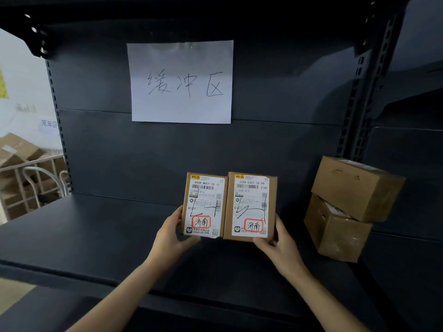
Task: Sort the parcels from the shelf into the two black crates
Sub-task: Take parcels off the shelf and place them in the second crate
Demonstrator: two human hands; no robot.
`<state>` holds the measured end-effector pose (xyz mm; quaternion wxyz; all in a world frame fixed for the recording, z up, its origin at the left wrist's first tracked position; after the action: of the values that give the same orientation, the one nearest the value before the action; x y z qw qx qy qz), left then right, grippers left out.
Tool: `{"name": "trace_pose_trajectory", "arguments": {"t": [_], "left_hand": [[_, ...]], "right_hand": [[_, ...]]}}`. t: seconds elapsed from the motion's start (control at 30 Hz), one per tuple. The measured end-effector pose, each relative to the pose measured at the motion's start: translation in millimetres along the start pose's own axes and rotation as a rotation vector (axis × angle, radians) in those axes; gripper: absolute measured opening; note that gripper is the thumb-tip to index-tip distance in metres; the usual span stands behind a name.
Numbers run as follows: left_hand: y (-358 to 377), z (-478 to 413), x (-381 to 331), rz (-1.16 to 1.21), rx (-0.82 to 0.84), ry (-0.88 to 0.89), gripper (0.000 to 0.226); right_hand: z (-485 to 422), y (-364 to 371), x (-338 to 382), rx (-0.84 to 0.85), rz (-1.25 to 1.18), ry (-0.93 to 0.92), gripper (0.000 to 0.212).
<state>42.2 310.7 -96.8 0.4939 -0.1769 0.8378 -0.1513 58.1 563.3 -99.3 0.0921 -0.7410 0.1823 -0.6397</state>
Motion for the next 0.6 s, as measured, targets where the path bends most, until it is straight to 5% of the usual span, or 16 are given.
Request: {"name": "trace_pose_trajectory", "arguments": {"t": [0.6], "left_hand": [[-78.5, 73.0, -8.0, -0.093, -0.188, -0.091, 0.078]], "right_hand": [[12.4, 71.4, 28.1, 0.253, -0.033, -0.134, 0.076]]}}
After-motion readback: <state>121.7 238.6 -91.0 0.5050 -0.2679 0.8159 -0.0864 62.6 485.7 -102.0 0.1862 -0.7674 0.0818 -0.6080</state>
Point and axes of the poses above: each hand's wrist, its own z-axis away from the middle knuckle, its own y-axis out of the palm, x = y × z, the point moved 3 cm from there along -z, towards the middle knuckle, and after that the axes turned 10 degrees about y, right-handed, at the moved point
